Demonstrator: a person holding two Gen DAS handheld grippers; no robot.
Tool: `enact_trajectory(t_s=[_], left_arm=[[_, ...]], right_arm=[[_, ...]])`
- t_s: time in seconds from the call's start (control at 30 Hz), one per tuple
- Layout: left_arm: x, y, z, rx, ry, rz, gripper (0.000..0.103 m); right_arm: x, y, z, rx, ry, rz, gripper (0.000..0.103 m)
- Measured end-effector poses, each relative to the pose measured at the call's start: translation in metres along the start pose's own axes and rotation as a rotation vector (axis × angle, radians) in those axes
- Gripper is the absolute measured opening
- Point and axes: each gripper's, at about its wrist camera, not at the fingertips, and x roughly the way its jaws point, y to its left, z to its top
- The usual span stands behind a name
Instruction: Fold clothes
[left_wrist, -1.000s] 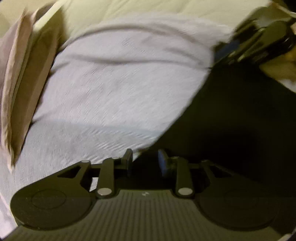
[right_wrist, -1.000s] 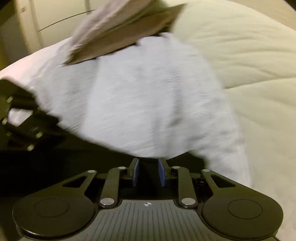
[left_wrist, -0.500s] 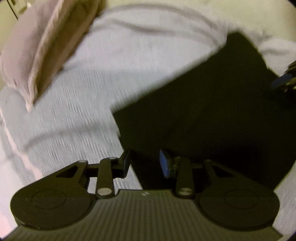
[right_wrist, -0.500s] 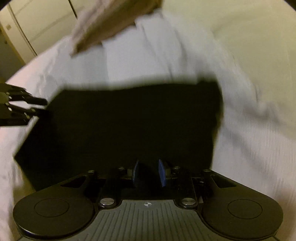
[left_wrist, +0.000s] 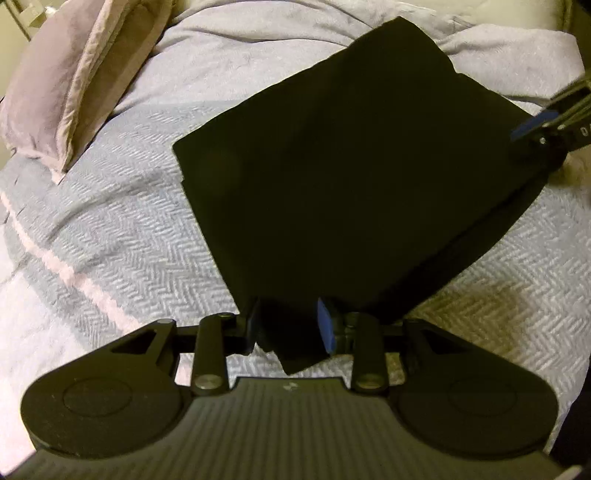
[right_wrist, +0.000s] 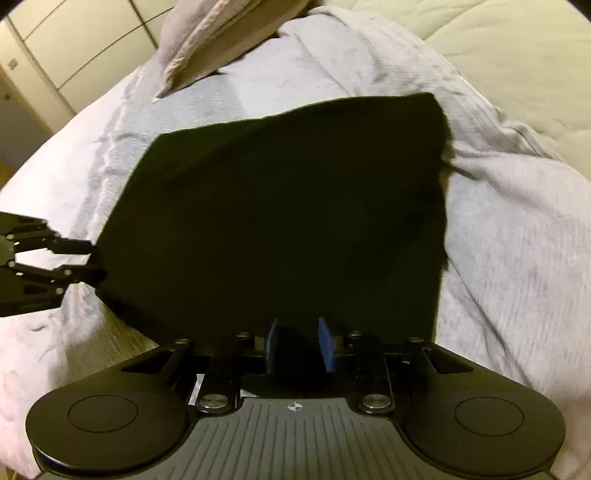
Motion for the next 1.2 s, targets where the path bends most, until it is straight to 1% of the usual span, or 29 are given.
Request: enact_trajectory(t_s=[0.07,0.1,0.13,0.17,0.2,0.27,0.3,0.37,0.43,0.53,0.6,0.73,0.8,0.83,0.87,0.97,1.0,1.1,1.2], left_arm=[[-0.01,0.002,-0.003,-0.026,-0.004,0.016,0.03],[-0.015,0.003,-0.005,-0.038,-0.005,0.023,0.031],[-0.021,0.003,-0.008,-0.045,-0.003,0.029,0.035],[-0.026,0.004,-0.011,-0.054,-0.002,0.031,0.04],[-0.033,0.002,-0.016,-0.067,-0.002,0.027,0.043],[-0.05,-0.002,-0.028,-0.105,-0.013,0.012,0.059],[-0.06,-0.005,-0.035,-0.123,-0.029,-0.002,0.062],[-0.083,-0.013,-0.051,-0.158,-0.072,-0.027,0.075],[-0.104,-0.014,-0.065,-0.207,-0.114,-0.049,0.086],[-0.138,-0.011,-0.085,-0.299,-0.154,-0.069,0.092],[-0.158,-0.008,-0.095,-0.333,-0.169,-0.076,0.092],[-0.19,-0.01,-0.109,-0.303,-0.195,-0.078,0.093],[-0.201,-0.013,-0.116,-0.293,-0.196,-0.082,0.093],[-0.206,-0.013,-0.119,-0.296,-0.201,-0.096,0.093],[-0.211,-0.013,-0.122,-0.304,-0.206,-0.111,0.093],[-0.227,-0.012,-0.127,-0.373,-0.225,-0.156,0.093],[-0.231,-0.013,-0.128,-0.383,-0.229,-0.158,0.093],[-0.239,-0.017,-0.124,-0.387,-0.238,-0.145,0.093],[-0.245,-0.022,-0.117,-0.41,-0.244,-0.082,0.094]], right_arm=[[-0.008,0.005,-0.004,0.013,-0.026,-0.013,0.032],[-0.014,0.008,-0.007,0.014,-0.039,-0.025,0.041],[-0.019,0.012,-0.01,0.017,-0.051,-0.041,0.057],[-0.024,0.017,-0.015,0.02,-0.062,-0.06,0.065],[-0.03,0.022,-0.02,0.028,-0.076,-0.079,0.073],[-0.042,0.031,-0.031,0.053,-0.099,-0.11,0.073],[-0.051,0.036,-0.04,0.064,-0.105,-0.127,0.074],[-0.07,0.05,-0.057,0.084,-0.114,-0.165,0.074],[-0.087,0.072,-0.074,0.11,-0.115,-0.195,0.076],[-0.108,0.104,-0.095,0.169,-0.119,-0.223,0.078],[-0.123,0.123,-0.106,0.205,-0.129,-0.239,0.079],[-0.151,0.153,-0.118,0.242,-0.128,-0.276,0.08],[-0.165,0.165,-0.121,0.234,-0.128,-0.29,0.081],[-0.172,0.17,-0.122,0.232,-0.13,-0.3,0.081],[-0.177,0.174,-0.122,0.231,-0.132,-0.311,0.081],[-0.191,0.179,-0.12,0.247,-0.151,-0.32,0.081],[-0.194,0.18,-0.118,0.247,-0.157,-0.322,0.081],[-0.198,0.185,-0.11,0.211,-0.163,-0.324,0.082],[-0.199,0.188,-0.103,0.158,-0.153,-0.32,0.082]])
